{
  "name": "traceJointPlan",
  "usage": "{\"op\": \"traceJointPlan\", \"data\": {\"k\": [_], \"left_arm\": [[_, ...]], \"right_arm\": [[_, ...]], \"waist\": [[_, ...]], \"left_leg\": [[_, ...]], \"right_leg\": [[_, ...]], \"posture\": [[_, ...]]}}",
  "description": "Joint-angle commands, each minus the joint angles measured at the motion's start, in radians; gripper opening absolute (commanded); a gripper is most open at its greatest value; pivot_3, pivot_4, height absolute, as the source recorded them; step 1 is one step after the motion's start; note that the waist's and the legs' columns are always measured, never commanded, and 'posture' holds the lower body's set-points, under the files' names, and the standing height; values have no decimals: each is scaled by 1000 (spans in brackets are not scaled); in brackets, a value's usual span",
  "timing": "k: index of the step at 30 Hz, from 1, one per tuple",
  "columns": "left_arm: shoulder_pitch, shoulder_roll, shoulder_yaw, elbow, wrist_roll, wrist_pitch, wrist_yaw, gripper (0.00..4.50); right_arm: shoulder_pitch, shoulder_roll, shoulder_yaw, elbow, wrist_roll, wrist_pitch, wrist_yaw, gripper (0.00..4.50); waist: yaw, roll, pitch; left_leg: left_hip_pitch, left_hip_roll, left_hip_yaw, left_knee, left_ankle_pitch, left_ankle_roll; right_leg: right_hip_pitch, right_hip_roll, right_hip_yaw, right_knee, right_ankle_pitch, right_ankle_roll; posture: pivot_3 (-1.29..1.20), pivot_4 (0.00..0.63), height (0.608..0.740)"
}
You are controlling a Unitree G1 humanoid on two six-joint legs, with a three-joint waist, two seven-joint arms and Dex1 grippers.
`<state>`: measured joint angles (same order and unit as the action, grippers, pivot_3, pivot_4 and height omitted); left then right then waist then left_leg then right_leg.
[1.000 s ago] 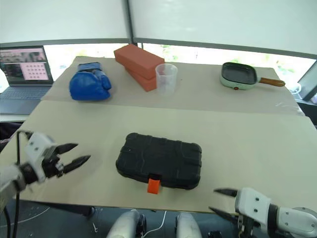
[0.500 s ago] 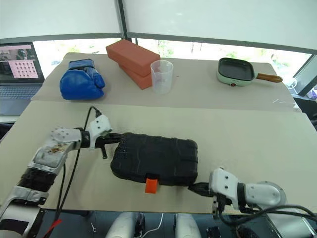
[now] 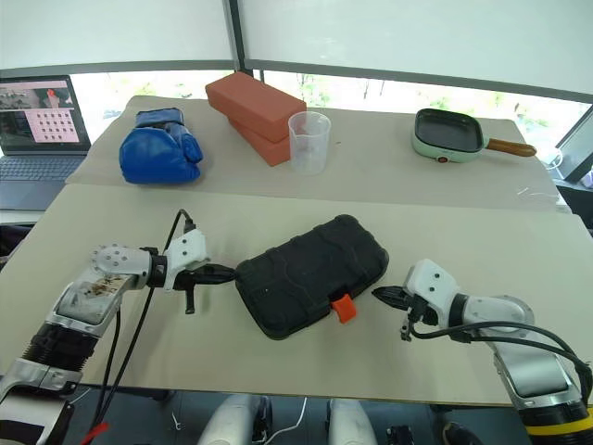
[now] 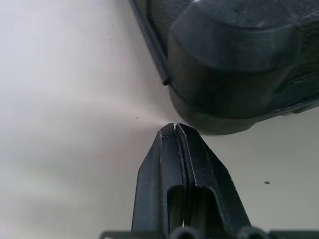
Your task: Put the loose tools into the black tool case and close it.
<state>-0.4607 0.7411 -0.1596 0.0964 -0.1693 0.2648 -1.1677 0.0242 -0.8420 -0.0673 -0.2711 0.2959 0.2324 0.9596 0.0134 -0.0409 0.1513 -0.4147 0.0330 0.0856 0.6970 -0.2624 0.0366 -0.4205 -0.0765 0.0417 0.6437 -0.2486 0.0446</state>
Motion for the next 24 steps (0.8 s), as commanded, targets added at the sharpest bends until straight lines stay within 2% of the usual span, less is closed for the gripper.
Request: {"op": "traceJointPlan", "data": {"k": [1,4,6,10,13,16,22,24], "left_arm": [[-145,37,99,-50,-126,153,-44,75],[-229,41,83,-114,-197,266,-97,75],[-265,19,31,-154,-188,263,-114,75],[-281,-62,-117,-163,-89,151,-123,75],[-297,-139,-220,-78,18,49,-89,75],[-291,-175,-291,-2,101,-44,-81,75],[-261,-181,-315,37,145,-107,-94,75],[-258,-183,-310,35,142,-106,-96,75]], "right_arm": [[57,-43,-98,-113,97,28,67,0],[81,-50,-109,-167,132,57,75,0],[79,-48,-95,-191,130,64,70,0],[42,-26,-39,-212,114,82,45,0],[7,-7,11,-215,93,91,27,0],[-12,7,51,-212,71,94,12,0],[-17,29,121,-176,-4,80,-15,0],[-17,35,130,-169,-18,77,-20,0]], "waist": [[2,0,0],[-1,0,0],[-2,1,0],[-1,1,0],[-2,1,0],[-2,0,0],[-2,1,-2],[-3,1,-2]], "left_leg": [[-1,0,-1,1,0,0],[-1,0,-1,2,0,0],[0,-1,-1,2,0,1],[0,-1,-1,2,0,0],[-1,-1,-1,3,0,0],[-1,-2,-1,3,0,0],[1,-1,-1,4,0,1],[6,-1,-1,4,0,1]], "right_leg": [[0,0,0,0,0,0],[1,0,-1,1,0,0],[1,0,0,0,0,1],[1,0,0,0,0,1],[1,1,0,0,0,1],[1,1,0,1,0,1],[4,1,0,1,0,1],[8,1,0,0,0,1]], "posture": [[0,150,738],[0,150,738],[0,150,738],[0,150,738],[0,150,738],[0,150,738],[0,150,738],[0,150,738]]}}
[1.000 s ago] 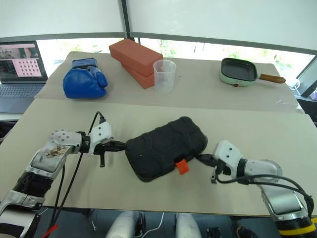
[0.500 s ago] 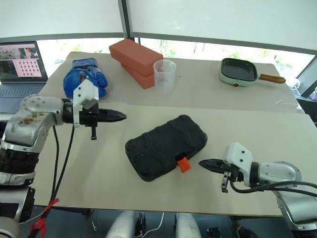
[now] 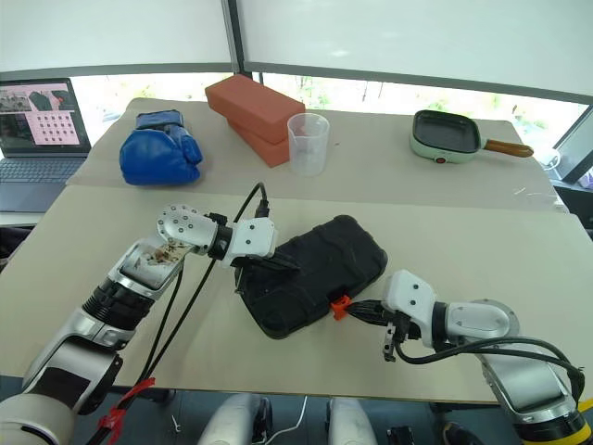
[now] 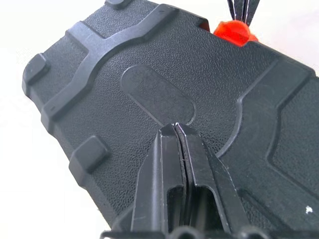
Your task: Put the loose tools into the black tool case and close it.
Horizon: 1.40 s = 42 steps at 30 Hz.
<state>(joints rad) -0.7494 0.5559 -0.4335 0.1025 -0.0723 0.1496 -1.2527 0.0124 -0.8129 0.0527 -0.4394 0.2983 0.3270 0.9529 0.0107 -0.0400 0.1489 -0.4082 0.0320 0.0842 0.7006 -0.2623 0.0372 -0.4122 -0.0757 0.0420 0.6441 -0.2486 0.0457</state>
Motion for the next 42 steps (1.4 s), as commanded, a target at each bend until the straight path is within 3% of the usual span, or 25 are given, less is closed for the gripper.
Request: {"op": "traceJointPlan", "data": {"k": [1,14,20,38,42], "left_arm": [[31,0,-31,26,41,13,-9,75],[29,-22,-21,23,46,21,5,75],[37,-34,-30,28,65,6,5,75],[65,-49,-26,75,110,-48,21,75],[79,-35,21,43,63,30,17,75]], "right_arm": [[-4,11,18,7,-33,-22,-18,0],[-47,111,45,24,-51,8,-79,0],[-62,140,-11,-40,15,64,-91,0],[-115,126,-73,-106,115,195,-101,0],[-96,83,-79,-117,132,207,-66,0]], "waist": [[0,0,0],[1,0,0],[0,0,0],[-7,1,-1],[-5,1,-1]], "left_leg": [[2,0,0,0,0,0],[5,0,0,-1,0,0],[5,0,0,0,0,0],[9,1,0,-1,0,0],[8,1,0,-2,0,0]], "right_leg": [[2,0,0,0,0,0],[5,0,0,-1,0,0],[6,0,0,-1,0,0],[9,0,0,-1,0,0],[8,0,0,-2,0,0]], "posture": [[0,150,738],[0,150,738],[0,150,738],[0,150,738],[0,150,738]]}}
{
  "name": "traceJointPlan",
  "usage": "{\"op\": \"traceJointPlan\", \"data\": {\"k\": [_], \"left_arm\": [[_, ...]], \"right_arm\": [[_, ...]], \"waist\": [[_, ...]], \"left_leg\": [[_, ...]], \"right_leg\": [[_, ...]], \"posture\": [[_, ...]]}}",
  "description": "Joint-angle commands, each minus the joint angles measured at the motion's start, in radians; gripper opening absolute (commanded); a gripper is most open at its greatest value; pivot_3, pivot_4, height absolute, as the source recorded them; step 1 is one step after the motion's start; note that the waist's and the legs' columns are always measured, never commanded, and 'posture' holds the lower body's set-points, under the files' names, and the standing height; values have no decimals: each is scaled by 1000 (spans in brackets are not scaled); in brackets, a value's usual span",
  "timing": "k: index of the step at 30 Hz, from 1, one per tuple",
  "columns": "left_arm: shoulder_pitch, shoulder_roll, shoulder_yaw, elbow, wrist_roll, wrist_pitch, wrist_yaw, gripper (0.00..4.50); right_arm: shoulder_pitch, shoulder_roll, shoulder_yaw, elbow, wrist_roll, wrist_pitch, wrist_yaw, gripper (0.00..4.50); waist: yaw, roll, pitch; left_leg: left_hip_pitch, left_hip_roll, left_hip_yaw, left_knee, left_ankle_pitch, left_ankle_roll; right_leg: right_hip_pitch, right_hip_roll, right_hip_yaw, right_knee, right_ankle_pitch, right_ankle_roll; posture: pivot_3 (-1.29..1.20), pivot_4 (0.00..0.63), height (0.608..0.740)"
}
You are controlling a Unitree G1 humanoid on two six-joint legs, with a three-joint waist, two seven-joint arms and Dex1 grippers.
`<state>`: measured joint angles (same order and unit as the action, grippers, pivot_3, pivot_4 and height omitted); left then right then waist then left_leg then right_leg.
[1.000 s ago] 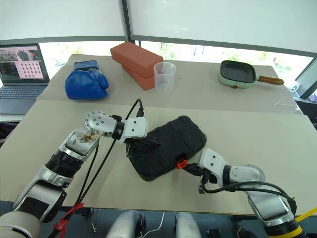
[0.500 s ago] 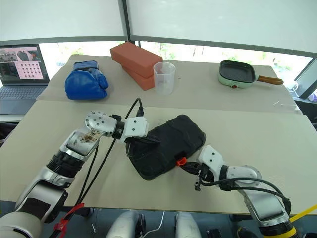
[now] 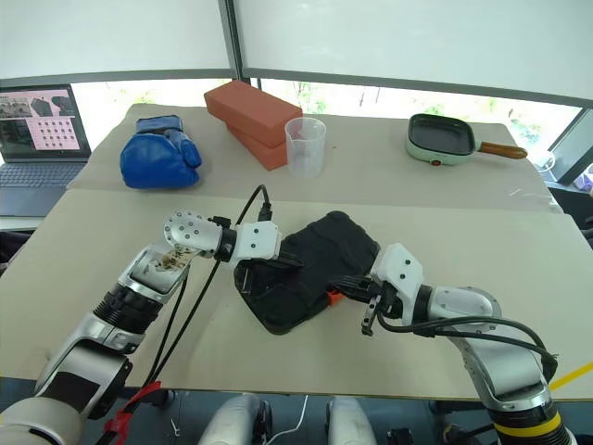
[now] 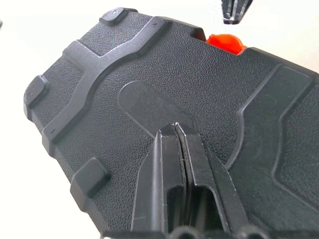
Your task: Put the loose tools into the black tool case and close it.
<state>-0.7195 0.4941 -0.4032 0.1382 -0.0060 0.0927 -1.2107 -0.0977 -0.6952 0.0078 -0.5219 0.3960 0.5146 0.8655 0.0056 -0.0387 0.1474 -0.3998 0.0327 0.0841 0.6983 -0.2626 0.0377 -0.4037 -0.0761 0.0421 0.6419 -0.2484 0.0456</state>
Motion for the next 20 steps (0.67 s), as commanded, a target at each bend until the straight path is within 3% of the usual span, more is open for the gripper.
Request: {"op": "traceJointPlan", "data": {"k": [1,2,4,7,11,13,20], "left_arm": [[56,45,16,-10,-28,124,-37,307],[65,67,41,-30,-52,160,-48,307],[95,137,101,-82,-111,228,-82,852],[148,249,192,-166,-204,333,-121,1983],[331,529,542,-259,-433,600,-220,3446],[406,597,661,-279,-488,659,-220,4165],[580,630,876,-328,-573,713,-183,4165]], "right_arm": [[23,-59,-57,-43,59,34,44,288],[34,-87,-81,-52,85,48,68,288],[63,-161,-149,-59,136,63,141,879],[104,-262,-254,-39,203,75,245,1946],[123,-434,-479,120,322,150,468,3309],[128,-479,-517,187,333,152,533,3362],[65,-507,-470,298,329,141,574,3362]], "waist": [[0,0,0],[0,0,0],[-8,0,0],[-26,1,0],[-36,2,4],[-37,-1,7],[3,1,8]], "left_leg": [[0,0,0,0,0,0],[0,0,0,0,0,0],[0,1,0,-1,0,0],[2,2,0,-4,0,0],[2,5,0,-5,0,0],[0,6,0,-6,0,0],[1,3,1,-5,0,0]], "right_leg": [[0,0,0,0,0,0],[0,0,0,0,0,0],[-1,0,0,0,0,0],[-1,0,1,0,-1,-1],[-2,1,1,1,-1,-2],[-4,0,0,0,-2,-3],[-3,-6,-2,-3,-2,-1]], "posture": [[0,150,738],[0,150,738],[0,150,738],[0,150,738],[0,150,738],[0,150,738],[0,150,738]]}}
